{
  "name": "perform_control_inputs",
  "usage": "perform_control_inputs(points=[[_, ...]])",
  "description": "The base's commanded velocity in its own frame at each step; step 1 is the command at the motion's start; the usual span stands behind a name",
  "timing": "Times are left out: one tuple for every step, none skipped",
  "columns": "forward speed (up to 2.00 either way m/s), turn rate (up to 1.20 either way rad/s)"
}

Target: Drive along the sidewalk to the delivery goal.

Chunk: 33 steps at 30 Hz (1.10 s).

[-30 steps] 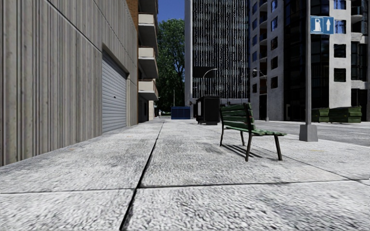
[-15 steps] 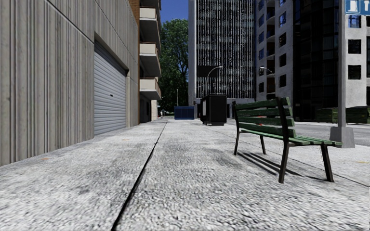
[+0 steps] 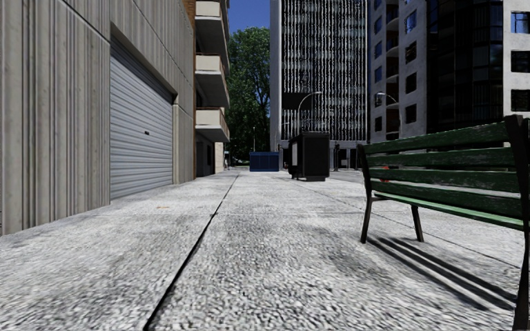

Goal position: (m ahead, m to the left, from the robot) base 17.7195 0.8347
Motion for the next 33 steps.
perform_control_inputs(points=[[2.00,0.00],[2.00,0.00],[2.00,0.00],[2.00,0.00],[2.00,0.00],[2.00,0.00],[2.00,0.00],[2.00,0.00],[2.00,0.00],[2.00,0.00],[2.00,0.00],[2.00,0.00],[2.00,0.00],[2.00,0.00],[2.00,0.00],[2.00,0.00],[2.00,0.00],[2.00,0.00],[2.00,0.00],[2.00,0.00],[2.00,0.00],[2.00,0.00],[2.00,0.00],[2.00,0.00],[2.00,0.00],[2.00,0.00],[2.00,0.00],[2.00,0.00],[2.00,0.00],[2.00,0.00],[2.00,0.00],[2.00,0.00],[2.00,0.00]])
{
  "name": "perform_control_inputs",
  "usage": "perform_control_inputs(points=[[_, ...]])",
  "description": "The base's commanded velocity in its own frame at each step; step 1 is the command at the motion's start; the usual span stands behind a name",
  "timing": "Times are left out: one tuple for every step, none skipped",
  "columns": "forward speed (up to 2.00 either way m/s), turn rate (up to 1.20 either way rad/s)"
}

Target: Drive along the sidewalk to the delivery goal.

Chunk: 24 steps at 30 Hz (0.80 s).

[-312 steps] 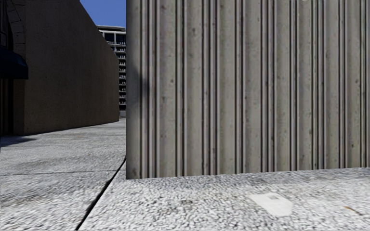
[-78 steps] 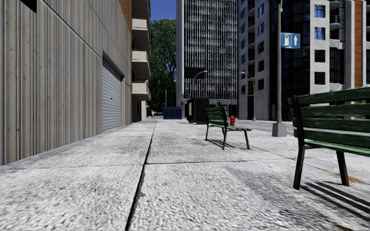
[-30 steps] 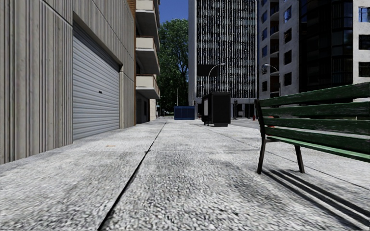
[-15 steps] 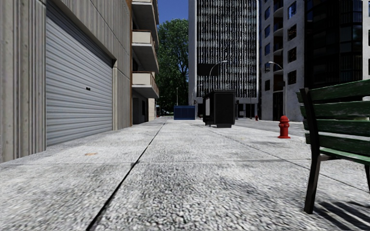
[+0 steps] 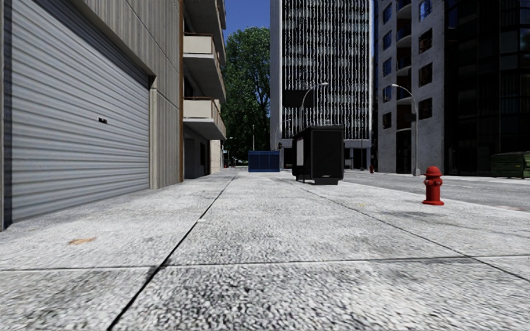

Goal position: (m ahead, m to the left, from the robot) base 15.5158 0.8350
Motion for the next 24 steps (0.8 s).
perform_control_inputs(points=[[2.00,0.00],[2.00,0.00],[2.00,0.00],[2.00,0.00],[2.00,0.00],[2.00,0.00],[2.00,0.00],[2.00,0.00],[2.00,0.00],[2.00,0.00],[2.00,0.00],[2.00,0.00],[2.00,0.00],[2.00,0.00],[2.00,0.00],[2.00,0.00],[2.00,0.00],[2.00,0.00],[2.00,0.00],[2.00,0.00],[2.00,0.00],[2.00,0.00],[2.00,0.00],[2.00,0.00]])
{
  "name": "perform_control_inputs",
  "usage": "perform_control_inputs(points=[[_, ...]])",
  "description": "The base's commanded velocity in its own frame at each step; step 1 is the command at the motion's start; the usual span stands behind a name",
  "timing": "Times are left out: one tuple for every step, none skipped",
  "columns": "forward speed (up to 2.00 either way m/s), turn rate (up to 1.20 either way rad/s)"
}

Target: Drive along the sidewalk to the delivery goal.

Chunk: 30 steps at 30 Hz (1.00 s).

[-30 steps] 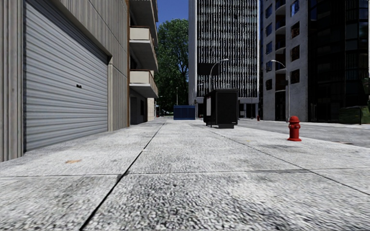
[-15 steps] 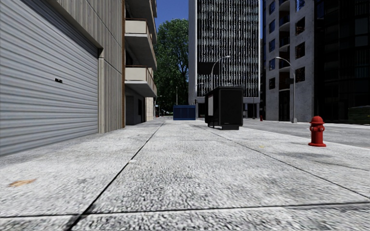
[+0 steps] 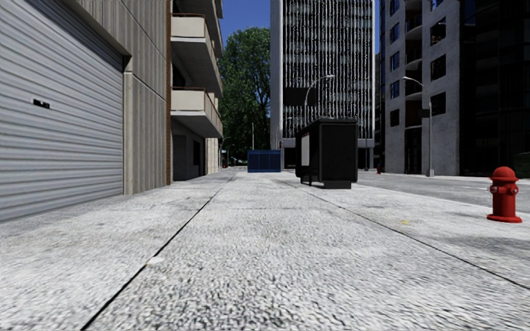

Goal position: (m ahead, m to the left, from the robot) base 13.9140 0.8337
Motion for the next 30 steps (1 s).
perform_control_inputs(points=[[2.00,0.00],[2.00,0.00],[2.00,0.00],[2.00,0.00],[2.00,0.00],[2.00,0.00],[2.00,0.00],[2.00,0.00],[2.00,0.00],[2.00,0.00],[2.00,0.00],[2.00,0.00],[2.00,0.00],[2.00,0.00],[2.00,0.00],[2.00,0.00],[2.00,0.00],[2.00,0.00],[2.00,0.00],[2.00,0.00],[2.00,0.00],[2.00,0.00],[2.00,0.00],[2.00,0.00],[2.00,0.00],[2.00,0.00],[2.00,0.00],[2.00,0.00],[2.00,0.00],[2.00,0.00]])
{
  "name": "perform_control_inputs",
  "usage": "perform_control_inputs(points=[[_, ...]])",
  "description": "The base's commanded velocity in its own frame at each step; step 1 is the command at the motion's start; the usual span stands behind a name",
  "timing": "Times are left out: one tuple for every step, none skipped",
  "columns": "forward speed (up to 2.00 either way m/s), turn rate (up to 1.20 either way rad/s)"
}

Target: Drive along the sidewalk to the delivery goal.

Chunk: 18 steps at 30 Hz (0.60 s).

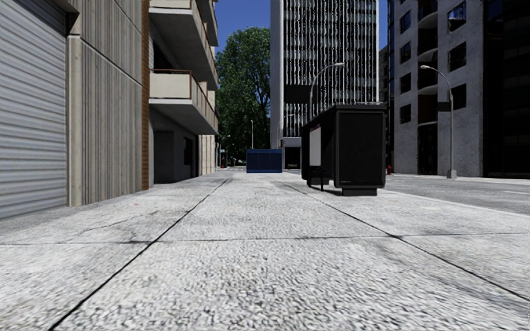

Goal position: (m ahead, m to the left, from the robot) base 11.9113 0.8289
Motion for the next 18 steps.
perform_control_inputs(points=[[2.00,0.00],[2.00,0.00],[2.00,0.00],[2.00,0.00],[2.00,0.00],[2.00,0.00],[1.99,0.00],[2.00,0.00],[2.00,0.00],[2.00,0.00],[2.00,0.00],[2.00,0.00],[2.00,0.00],[2.00,0.00],[2.00,0.00],[2.00,0.00],[2.00,0.00],[2.00,0.00]])
